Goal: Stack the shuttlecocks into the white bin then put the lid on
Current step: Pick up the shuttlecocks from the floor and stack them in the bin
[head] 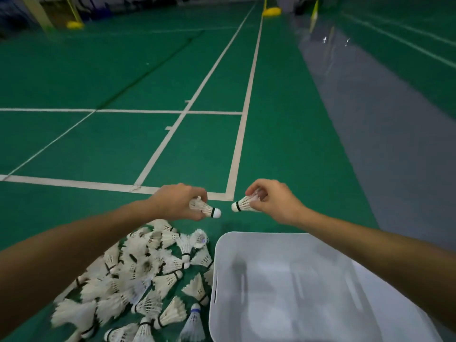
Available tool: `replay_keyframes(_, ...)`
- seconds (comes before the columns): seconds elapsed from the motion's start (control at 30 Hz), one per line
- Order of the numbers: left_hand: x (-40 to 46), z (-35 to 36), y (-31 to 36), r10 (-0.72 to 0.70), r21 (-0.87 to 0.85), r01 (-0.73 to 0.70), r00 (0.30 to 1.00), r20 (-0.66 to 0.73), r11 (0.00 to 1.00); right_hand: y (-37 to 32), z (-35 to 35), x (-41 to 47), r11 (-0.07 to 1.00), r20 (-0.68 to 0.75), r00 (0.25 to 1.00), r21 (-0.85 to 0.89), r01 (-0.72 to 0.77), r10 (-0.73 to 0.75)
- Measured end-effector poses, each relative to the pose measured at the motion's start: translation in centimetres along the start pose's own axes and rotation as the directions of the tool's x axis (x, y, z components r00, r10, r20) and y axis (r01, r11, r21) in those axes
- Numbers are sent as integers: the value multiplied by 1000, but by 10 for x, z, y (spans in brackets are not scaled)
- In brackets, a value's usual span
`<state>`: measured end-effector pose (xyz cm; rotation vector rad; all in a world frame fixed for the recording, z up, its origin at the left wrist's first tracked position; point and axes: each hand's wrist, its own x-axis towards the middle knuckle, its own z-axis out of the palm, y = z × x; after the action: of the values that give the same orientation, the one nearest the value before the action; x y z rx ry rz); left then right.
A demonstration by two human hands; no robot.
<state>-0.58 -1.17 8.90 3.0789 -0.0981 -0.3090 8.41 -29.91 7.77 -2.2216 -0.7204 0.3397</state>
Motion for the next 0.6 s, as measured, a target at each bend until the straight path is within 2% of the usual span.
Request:
replay_keyframes(0.07,-23,-31,22,9,17,-7,996,-87,1000,-11,-20,-38,1000,-18,1000,30,-7,7)
replay_keyframes(0.2,-65,-48,67,12,-124,-35,982,-186,992,-2,-25,-109,994,-24,996,64,-88,90)
replay_keyframes(0.3,-86,-32,97,1,-159,-30,983,-184,987,31,1,-143,964,-18,970,117,-237,241)
replay_keyframes(0.43,-98,-1,123,-79,-172,50,983,-165,984,71,51,-161,872,26,892,201,-447,451)
replay_keyframes(0.6,-99,23,130,-153,-197,117,973,-174,973,91,107,-139,820,80,848,224,-527,523)
